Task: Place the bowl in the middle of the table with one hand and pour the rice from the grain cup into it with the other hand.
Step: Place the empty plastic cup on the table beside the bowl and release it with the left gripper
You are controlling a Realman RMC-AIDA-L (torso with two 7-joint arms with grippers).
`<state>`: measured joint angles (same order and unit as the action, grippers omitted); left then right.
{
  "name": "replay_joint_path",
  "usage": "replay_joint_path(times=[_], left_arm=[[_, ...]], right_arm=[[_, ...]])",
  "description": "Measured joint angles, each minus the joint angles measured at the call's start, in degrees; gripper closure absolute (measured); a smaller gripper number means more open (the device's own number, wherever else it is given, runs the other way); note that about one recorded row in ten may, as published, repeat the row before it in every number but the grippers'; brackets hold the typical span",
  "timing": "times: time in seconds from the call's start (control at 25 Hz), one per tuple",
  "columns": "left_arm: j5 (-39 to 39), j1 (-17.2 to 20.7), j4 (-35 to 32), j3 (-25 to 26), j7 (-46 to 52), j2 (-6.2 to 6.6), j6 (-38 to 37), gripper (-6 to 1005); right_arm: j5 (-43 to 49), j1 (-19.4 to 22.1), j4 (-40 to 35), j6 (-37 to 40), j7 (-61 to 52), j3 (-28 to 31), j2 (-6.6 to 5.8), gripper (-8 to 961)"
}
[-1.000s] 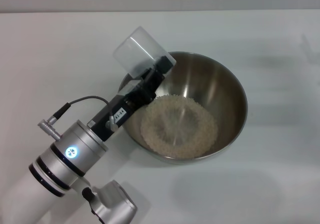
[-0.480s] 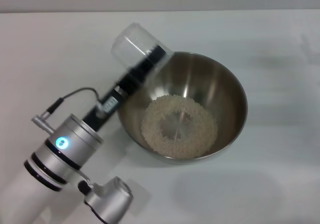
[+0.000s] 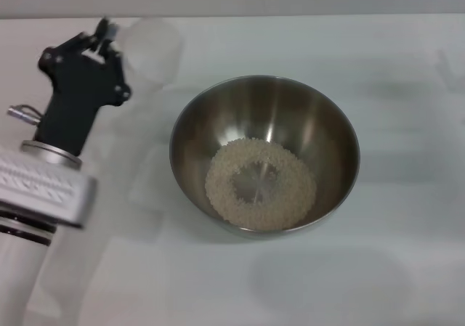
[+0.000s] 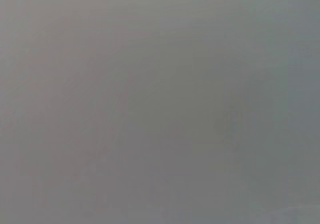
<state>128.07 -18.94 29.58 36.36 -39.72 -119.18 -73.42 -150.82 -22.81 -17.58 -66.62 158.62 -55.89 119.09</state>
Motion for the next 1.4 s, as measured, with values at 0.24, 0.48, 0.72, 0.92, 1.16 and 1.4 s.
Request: replay_joint_path(times=[0.24, 0.48, 0.72, 0.92, 1.16, 1.4], left_arm=[[-10.84, -1.48, -1.9, 0.22, 14.98, 0.04, 10.89, 918], [-13.53, -2.97, -6.47, 0.31, 28.67, 0.23, 13.39, 914], [-13.55, -3.5, -7.69, 0.34, 29.68, 0.05, 15.75, 910], [-13.56, -3.57, -7.82, 0.38, 29.76, 0.07, 16.98, 906], [-13.54, -3.63, -7.87, 0.24, 29.63, 0.09, 18.68, 902], [-13.4, -3.65, -7.87, -0.01, 29.62, 0.09, 19.17, 898]], right_arm=[[0.0, -0.03, 0.0, -0.16, -0.1, -0.24, 0.03, 210], [0.0, -0.06, 0.0, -0.19, -0.14, -0.46, 0.09, 210], [0.0, -0.17, 0.0, -0.43, -0.16, -0.54, 0.09, 210], [0.16, -0.25, 0.0, -0.58, -0.16, -0.45, 0.05, 210], [0.27, -0.28, 0.0, -0.66, -0.16, -0.43, 0.02, 210], [0.35, -0.35, 0.0, -0.66, -0.16, -0.44, 0.0, 210]])
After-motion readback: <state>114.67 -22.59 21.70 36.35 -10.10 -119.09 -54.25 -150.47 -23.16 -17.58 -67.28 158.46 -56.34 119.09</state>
